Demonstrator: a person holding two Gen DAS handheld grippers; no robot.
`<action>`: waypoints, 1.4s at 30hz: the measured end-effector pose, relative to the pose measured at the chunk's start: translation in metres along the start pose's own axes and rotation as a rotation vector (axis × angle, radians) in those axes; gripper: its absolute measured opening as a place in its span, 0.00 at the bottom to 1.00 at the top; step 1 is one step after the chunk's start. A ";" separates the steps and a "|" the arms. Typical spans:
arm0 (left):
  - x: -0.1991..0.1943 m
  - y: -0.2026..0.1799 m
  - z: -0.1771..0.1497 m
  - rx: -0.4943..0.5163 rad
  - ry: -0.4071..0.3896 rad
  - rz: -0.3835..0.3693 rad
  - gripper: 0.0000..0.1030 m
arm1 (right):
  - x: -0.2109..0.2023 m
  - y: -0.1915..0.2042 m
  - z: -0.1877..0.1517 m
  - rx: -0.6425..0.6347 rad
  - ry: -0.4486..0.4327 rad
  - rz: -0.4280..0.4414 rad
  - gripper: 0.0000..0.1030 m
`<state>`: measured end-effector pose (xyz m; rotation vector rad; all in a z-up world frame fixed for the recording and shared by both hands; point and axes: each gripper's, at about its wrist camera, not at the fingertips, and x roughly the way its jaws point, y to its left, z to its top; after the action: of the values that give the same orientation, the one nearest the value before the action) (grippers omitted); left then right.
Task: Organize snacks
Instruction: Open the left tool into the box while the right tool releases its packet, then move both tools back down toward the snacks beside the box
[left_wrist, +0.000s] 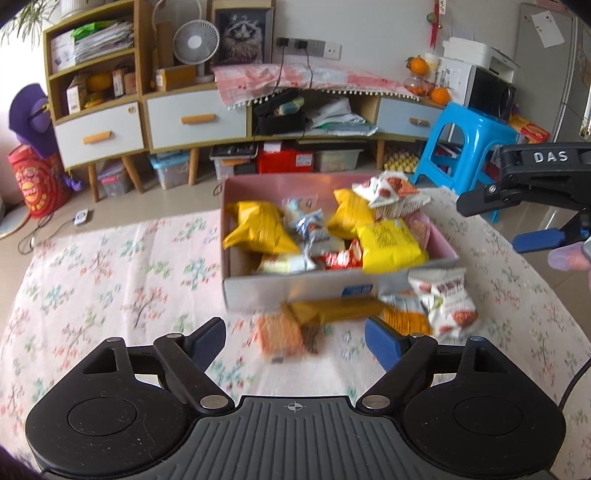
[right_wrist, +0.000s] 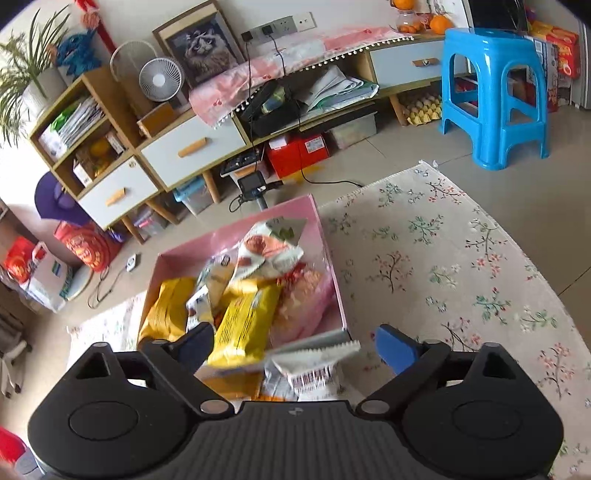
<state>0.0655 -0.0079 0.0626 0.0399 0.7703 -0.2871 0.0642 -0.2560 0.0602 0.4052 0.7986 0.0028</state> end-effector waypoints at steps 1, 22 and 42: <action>-0.001 0.002 -0.002 -0.005 0.012 0.002 0.84 | -0.002 0.002 -0.002 -0.009 0.001 -0.001 0.85; 0.005 0.018 -0.045 -0.038 0.136 0.029 0.92 | -0.012 0.020 -0.045 -0.227 -0.055 -0.048 0.90; 0.028 0.012 -0.038 -0.020 -0.026 0.008 0.92 | 0.004 -0.014 -0.067 -0.455 -0.195 -0.068 0.90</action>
<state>0.0623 0.0021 0.0153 0.0201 0.7469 -0.2716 0.0183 -0.2443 0.0106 -0.0529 0.5959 0.0790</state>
